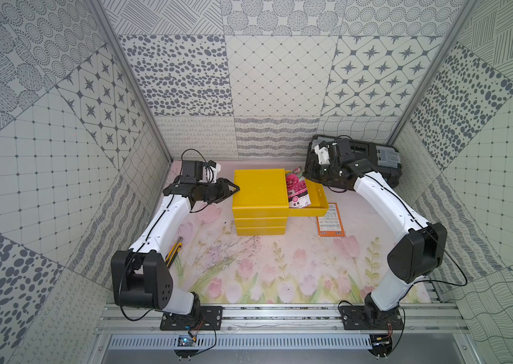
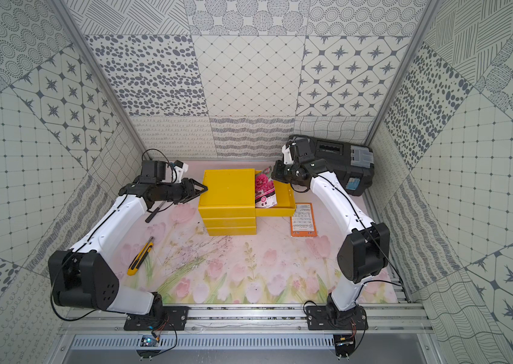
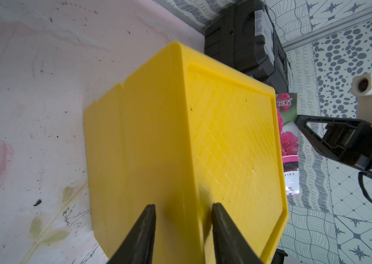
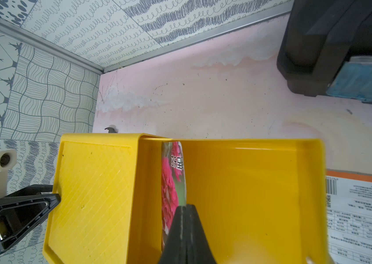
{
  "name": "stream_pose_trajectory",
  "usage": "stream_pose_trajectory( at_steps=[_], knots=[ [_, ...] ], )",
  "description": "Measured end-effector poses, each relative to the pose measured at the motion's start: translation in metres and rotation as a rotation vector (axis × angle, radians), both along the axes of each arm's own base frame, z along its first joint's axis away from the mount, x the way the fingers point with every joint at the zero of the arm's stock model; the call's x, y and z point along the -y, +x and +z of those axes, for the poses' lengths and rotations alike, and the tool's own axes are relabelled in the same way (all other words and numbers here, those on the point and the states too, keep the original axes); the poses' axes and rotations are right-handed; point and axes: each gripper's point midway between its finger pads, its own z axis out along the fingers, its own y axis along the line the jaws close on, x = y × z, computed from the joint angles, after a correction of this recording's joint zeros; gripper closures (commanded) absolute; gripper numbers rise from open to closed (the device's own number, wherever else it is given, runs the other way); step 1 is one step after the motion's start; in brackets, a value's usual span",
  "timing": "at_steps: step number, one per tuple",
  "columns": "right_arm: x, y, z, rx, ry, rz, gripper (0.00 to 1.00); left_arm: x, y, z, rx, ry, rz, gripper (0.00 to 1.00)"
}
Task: Take the seed bags out of the drawer
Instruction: Pick up the seed packet from the drawer, then place the seed packet at the center of the board.
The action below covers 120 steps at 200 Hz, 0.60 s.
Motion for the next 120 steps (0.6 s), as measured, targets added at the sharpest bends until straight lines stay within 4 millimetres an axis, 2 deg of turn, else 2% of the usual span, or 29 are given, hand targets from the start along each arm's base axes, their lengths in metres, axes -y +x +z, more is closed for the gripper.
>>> stream_pose_trajectory(
  at_steps=[25,61,88,120],
  knots=[
    [0.019,-0.002,0.013,0.014,0.004,-0.029,1.0,0.0,0.0,0.0,0.0,0.0,0.0,0.57],
    [0.052,-0.007,0.043,0.062,0.04,-0.082,1.0,0.0,0.0,0.0,0.0,0.0,0.0,0.57],
    [0.083,-0.011,0.065,0.103,0.077,-0.131,1.0,0.0,0.0,0.0,0.0,0.0,0.0,0.57],
    [0.127,-0.02,0.079,0.128,0.11,-0.208,1.0,0.0,0.0,0.0,0.0,0.0,0.0,0.57]
  ],
)
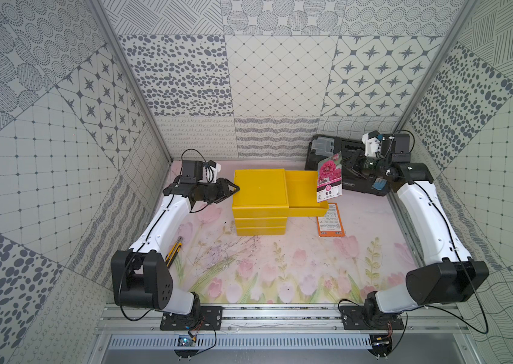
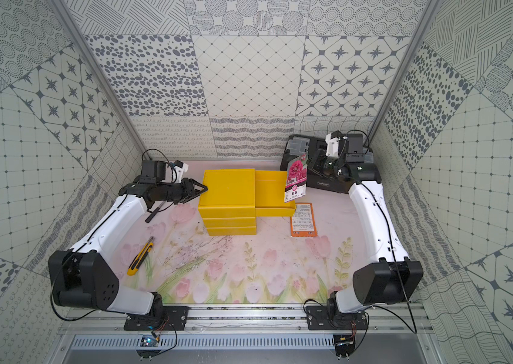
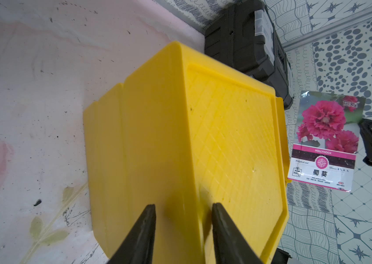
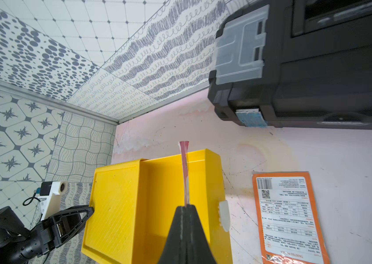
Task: Take the seed bags out of the drawer
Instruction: Place the seed packet at the center of the board.
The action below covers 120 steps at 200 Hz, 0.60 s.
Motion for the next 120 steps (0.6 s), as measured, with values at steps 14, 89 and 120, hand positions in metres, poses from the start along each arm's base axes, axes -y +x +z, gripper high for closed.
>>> stream_pose_trajectory(
  at_steps=[14,89,120],
  knots=[
    [0.021,-0.005,0.004,0.008,0.011,-0.043,1.0,0.0,0.0,0.0,0.0,0.0,0.0,0.57],
    [0.084,-0.025,-0.034,-0.056,-0.021,-0.2,1.0,0.0,0.0,0.0,0.0,0.0,0.0,0.57],
    [0.085,-0.024,-0.084,-0.147,-0.029,-0.202,1.0,0.0,0.0,0.0,0.0,0.0,0.0,0.57]
  ],
)
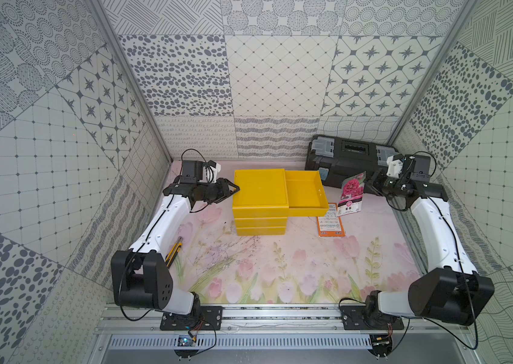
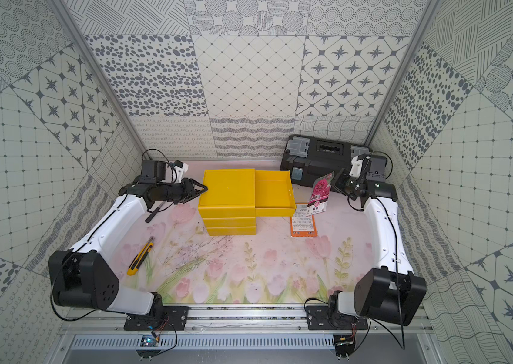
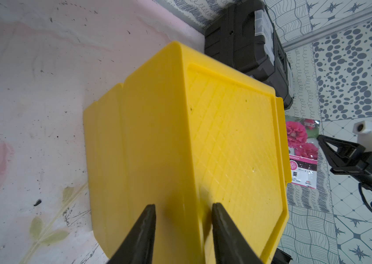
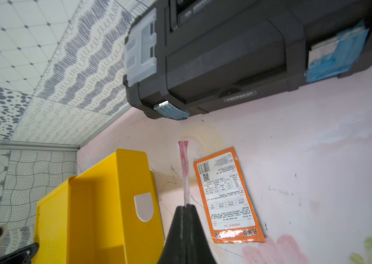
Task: Take the seed bags out of the drawer
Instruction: Place the seed packet at the center of the board.
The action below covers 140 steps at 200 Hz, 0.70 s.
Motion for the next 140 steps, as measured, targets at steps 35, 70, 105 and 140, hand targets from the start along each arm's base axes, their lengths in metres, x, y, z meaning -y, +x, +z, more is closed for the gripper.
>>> stream_pose_trajectory(
  at_steps=[35,70,105,140],
  knots=[
    [-0.013,0.01,-0.056,-0.104,0.028,0.044,1.0,0.0,0.0,0.0,0.0,0.0,0.0,0.57],
    [-0.031,0.02,-0.093,-0.166,0.064,0.101,1.0,0.0,0.0,0.0,0.0,0.0,0.0,0.57],
    [-0.03,0.024,-0.116,-0.205,0.043,0.117,1.0,0.0,0.0,0.0,0.0,0.0,0.0,0.57],
    [-0.017,0.024,-0.138,-0.251,-0.043,0.097,1.0,0.0,0.0,0.0,0.0,-0.001,0.0,0.57]
  ],
)
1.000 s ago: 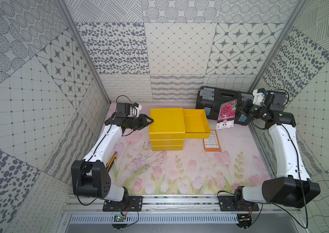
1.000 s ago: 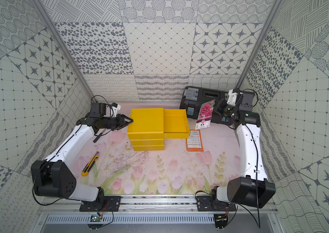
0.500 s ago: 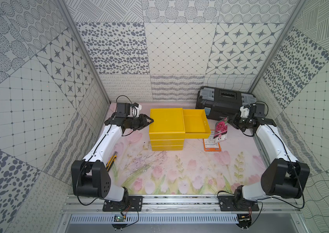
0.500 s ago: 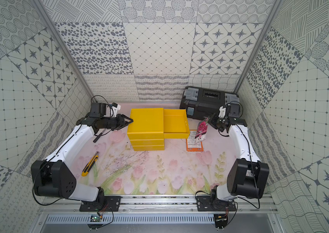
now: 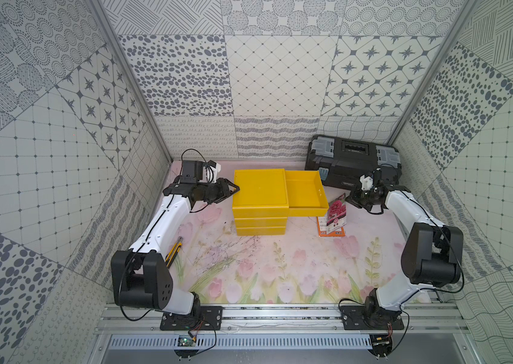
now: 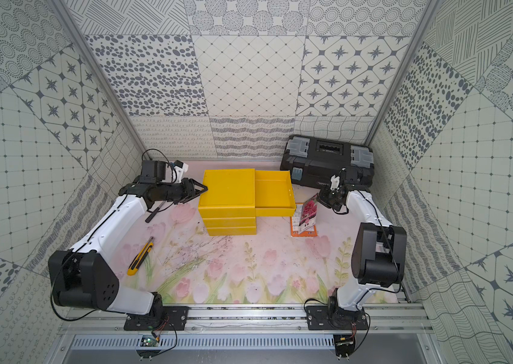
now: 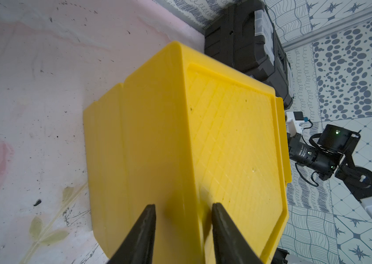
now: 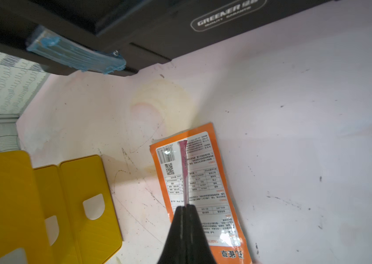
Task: Take the seed bags out of the drawer
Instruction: Place the seed packet at the center of the board.
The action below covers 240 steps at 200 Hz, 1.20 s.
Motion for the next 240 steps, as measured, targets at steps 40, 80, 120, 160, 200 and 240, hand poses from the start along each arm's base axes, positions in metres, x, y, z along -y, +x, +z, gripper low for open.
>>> stream_pose_trajectory(
  at_steps=[40,80,120,160,200,240],
  knots=[
    [0.025,-0.003,-0.018,-0.05,-0.146,-0.043,0.68,0.0,0.0,0.0,0.0,-0.002,-0.001,0.57],
    [0.042,-0.009,-0.023,-0.083,-0.238,-0.082,0.57,0.001,0.0,0.0,-0.002,-0.005,-0.001,0.57],
    [0.02,-0.01,-0.011,-0.05,-0.191,-0.037,0.56,0.001,0.0,0.0,-0.002,-0.006,-0.002,0.57],
    [-0.041,-0.008,0.01,0.019,-0.083,0.085,0.54,0.001,0.0,0.0,-0.001,-0.006,-0.002,0.57],
    [-0.072,-0.01,0.024,0.048,-0.001,0.122,0.53,0.001,0.0,0.0,-0.001,-0.006,-0.002,0.57],
    [-0.082,-0.012,0.042,0.086,0.038,0.123,0.53,0.001,0.0,0.0,-0.001,-0.006,-0.002,0.57]
  ],
)
